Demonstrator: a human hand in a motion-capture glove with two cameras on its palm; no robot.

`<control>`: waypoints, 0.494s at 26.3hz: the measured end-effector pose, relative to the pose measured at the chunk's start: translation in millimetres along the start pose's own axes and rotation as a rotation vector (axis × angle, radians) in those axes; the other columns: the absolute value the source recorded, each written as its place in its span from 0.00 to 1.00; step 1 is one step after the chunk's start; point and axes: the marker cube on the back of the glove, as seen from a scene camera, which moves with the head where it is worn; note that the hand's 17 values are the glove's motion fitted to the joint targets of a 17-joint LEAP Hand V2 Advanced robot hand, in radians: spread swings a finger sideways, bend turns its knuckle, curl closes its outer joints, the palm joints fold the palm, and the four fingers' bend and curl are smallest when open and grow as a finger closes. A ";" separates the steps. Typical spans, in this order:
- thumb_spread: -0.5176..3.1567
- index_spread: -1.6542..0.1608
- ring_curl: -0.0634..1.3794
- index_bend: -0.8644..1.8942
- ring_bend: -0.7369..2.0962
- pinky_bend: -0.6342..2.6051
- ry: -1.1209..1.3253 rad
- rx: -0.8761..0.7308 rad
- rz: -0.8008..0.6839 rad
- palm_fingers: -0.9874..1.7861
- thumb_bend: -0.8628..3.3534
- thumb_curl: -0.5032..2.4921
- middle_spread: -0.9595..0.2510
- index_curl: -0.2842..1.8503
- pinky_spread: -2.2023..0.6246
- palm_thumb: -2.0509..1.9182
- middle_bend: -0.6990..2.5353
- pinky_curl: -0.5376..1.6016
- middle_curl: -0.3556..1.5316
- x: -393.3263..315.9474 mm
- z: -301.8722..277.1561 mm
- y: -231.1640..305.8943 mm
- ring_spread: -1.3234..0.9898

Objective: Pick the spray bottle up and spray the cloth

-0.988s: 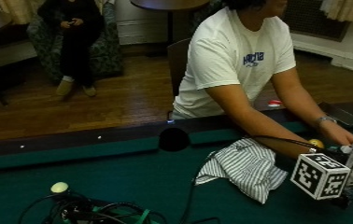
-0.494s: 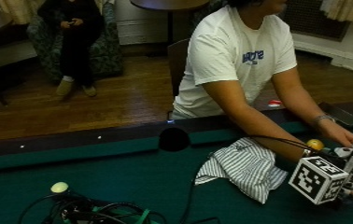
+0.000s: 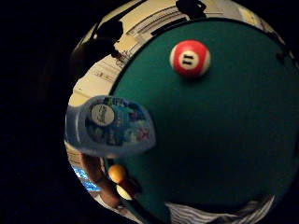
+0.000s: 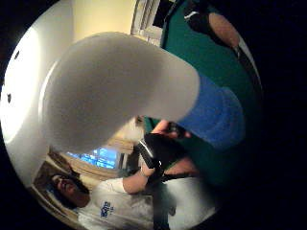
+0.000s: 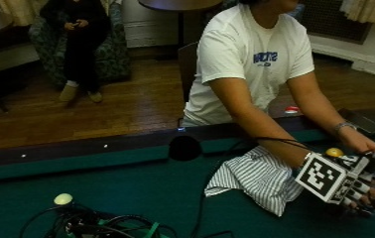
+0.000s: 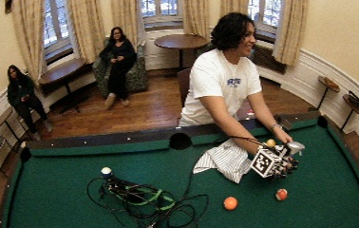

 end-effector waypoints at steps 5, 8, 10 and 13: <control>0.38 0.69 0.30 0.34 0.42 0.28 0.217 -0.013 -0.020 0.53 0.19 0.34 0.64 0.32 0.81 0.62 0.30 0.42 0.40 7.6 -45.8 18.6 0.51; 0.38 0.69 0.29 0.35 0.41 0.28 0.335 -0.022 -0.058 0.52 0.19 0.33 0.64 0.31 0.82 0.62 0.30 0.42 0.39 5.7 -74.1 35.0 0.51; 0.39 0.68 0.29 0.35 0.41 0.28 0.387 -0.029 -0.089 0.52 0.19 0.33 0.64 0.30 0.82 0.61 0.30 0.42 0.39 1.8 -89.3 48.3 0.51; 0.39 0.68 0.28 0.35 0.41 0.28 0.454 -0.058 -0.140 0.52 0.19 0.32 0.64 0.29 0.83 0.61 0.30 0.42 0.39 -5.2 -109.0 72.8 0.50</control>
